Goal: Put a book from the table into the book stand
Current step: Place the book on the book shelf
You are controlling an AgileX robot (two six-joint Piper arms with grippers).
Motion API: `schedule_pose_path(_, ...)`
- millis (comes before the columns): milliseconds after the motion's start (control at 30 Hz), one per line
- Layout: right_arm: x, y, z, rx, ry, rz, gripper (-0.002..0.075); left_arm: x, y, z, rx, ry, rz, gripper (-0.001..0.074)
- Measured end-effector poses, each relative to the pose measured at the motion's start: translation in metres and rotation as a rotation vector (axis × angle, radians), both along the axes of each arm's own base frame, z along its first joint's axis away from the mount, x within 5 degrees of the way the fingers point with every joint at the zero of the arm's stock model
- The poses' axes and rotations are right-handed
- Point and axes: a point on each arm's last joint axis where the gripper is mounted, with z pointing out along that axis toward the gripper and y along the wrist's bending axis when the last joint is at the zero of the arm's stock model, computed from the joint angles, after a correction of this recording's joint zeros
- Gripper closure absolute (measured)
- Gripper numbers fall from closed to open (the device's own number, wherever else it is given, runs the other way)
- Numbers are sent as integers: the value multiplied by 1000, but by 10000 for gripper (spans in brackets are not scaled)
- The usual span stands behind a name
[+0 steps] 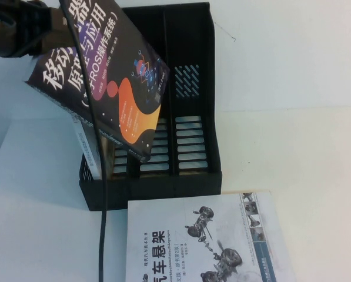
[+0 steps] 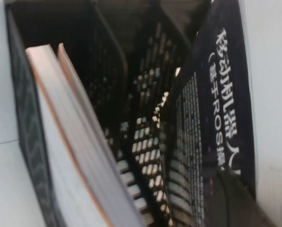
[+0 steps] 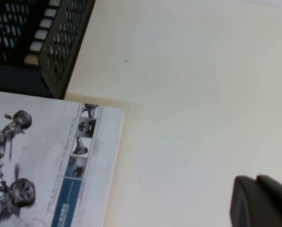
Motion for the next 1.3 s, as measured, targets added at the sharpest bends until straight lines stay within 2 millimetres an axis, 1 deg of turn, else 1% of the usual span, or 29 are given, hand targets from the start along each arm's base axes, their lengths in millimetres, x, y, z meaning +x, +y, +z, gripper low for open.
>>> schedule_pose_path(200,3,2,-3,-10,17,0,727,4,2,-6,52,14,28,623)
schedule_pose_path(567,12,7,-11,-24,42,8,727,9,4,-4,37,-15,71,623)
schedule_pose_path(767,20,11,-19,-47,71,11,727,19,2,-7,20,-14,83,623)
schedule_pose_path(867,23,13,-23,-56,85,13,727,29,1,-11,19,-2,83,623)
schedule_pose_path(967,25,14,-24,-57,83,17,727,42,-5,-19,23,24,70,623)
schedule_pose_path(1067,26,15,-24,-55,73,21,727,52,-15,-27,35,47,41,623)
schedule_pose_path(1300,26,15,-23,-48,70,18,727,66,-36,-40,80,77,-3,623)
